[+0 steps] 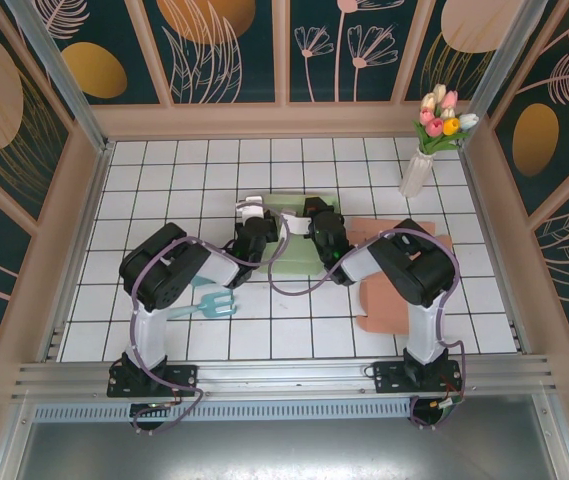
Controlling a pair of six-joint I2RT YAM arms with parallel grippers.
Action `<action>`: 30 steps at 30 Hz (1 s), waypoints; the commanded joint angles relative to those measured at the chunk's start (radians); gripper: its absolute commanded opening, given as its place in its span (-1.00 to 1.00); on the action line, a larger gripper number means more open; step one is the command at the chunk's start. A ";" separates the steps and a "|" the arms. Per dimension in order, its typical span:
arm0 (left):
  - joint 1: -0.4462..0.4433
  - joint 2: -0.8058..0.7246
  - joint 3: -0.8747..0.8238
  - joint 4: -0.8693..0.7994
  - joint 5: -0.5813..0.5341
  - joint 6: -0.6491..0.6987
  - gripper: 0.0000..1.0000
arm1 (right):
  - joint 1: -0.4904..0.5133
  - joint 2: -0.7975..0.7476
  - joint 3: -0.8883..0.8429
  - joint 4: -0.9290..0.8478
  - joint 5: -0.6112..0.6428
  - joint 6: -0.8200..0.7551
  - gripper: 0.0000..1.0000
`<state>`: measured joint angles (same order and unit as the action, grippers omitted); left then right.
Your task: Fold the paper box
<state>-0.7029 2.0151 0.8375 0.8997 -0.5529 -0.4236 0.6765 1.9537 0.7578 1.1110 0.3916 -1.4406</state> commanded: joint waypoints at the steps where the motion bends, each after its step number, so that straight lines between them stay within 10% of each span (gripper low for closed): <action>1: 0.051 0.001 0.048 -0.129 -0.232 -0.062 -1.00 | 0.014 0.042 -0.025 -0.105 -0.054 0.054 -1.00; 10: 0.053 0.001 0.062 -0.168 -0.244 -0.046 -1.00 | 0.008 0.034 -0.027 -0.112 -0.066 0.080 -1.00; 24: 0.070 -0.058 -0.082 0.031 0.010 0.077 -0.15 | -0.001 0.032 -0.011 -0.158 -0.077 0.123 -1.00; 30: 0.070 0.008 -0.011 -0.068 0.006 0.059 -0.10 | -0.001 0.031 -0.005 -0.168 -0.086 0.134 -1.00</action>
<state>-0.6533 1.9873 0.7933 0.8902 -0.5133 -0.3634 0.6769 1.9606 0.7692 1.1076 0.3355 -1.3689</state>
